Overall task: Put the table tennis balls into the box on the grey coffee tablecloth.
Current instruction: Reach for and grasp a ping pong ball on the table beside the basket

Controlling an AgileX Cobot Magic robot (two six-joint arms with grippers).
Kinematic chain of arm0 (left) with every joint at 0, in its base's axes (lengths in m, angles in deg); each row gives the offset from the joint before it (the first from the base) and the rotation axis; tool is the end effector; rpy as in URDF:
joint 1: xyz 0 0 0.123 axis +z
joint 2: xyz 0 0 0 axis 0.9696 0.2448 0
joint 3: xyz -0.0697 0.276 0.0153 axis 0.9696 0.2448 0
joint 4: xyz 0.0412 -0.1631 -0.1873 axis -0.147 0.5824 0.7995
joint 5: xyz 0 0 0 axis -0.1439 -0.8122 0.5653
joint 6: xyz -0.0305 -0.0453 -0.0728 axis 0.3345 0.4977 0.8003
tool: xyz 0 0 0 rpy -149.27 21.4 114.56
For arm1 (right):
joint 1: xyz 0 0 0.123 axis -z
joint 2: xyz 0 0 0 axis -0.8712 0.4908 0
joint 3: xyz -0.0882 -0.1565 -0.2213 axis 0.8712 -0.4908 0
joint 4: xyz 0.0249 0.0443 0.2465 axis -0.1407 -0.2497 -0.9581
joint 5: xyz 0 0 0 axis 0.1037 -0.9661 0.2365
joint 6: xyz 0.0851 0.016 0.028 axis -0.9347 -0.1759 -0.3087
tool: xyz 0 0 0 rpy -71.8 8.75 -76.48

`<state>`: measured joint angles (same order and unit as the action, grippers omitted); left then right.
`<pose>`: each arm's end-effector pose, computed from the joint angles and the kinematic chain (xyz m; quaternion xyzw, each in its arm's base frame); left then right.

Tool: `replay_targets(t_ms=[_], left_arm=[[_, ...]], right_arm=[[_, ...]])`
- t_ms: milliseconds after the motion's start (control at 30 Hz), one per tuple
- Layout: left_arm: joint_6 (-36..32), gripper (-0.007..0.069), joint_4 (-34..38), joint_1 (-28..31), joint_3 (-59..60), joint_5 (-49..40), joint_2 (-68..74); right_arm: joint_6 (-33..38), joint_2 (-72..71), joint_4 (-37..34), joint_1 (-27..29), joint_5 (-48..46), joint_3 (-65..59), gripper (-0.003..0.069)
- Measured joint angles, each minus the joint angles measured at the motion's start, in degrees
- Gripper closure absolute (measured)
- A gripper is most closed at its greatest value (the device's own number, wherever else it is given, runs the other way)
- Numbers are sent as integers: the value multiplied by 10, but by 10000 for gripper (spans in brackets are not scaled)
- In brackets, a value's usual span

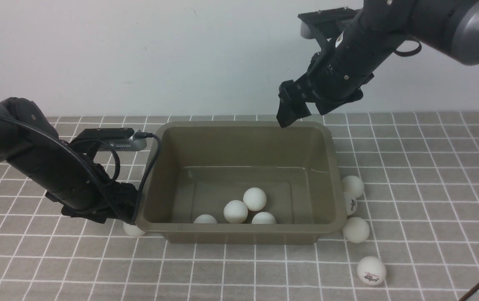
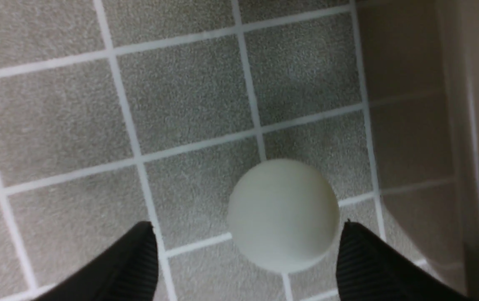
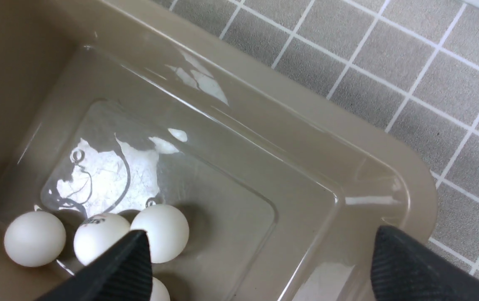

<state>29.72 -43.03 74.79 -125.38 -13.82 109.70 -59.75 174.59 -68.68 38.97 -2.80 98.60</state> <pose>0.3430 -0.0342 0.1669 0.0822 0.9775 -0.1483 0.1257 0.4063 0.1812 0.2887 -0.2114 0.9513 0.1348 0.1792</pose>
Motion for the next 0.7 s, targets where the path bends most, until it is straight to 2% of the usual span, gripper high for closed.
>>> replay_targets(t_ms=[200,367,467,533,633,700], left_arm=[[-20,111,38,-3,0,15,19],[-24,116,42,-10,0,25,34],[-24,172,40,-10,0,26,40],[-23,267,36,-11,0,26,40],[-23,272,27,-11,-1,22,40],[-9,272,-4,-8,-11,-6,36]], right_arm=[[-5,0,7,0,2,0,26],[-15,0,9,0,5,0,34],[-15,0,13,0,5,0,37],[-16,0,16,0,5,0,40],[-16,0,28,0,-3,0,50],[-17,-2,52,1,-27,0,74]])
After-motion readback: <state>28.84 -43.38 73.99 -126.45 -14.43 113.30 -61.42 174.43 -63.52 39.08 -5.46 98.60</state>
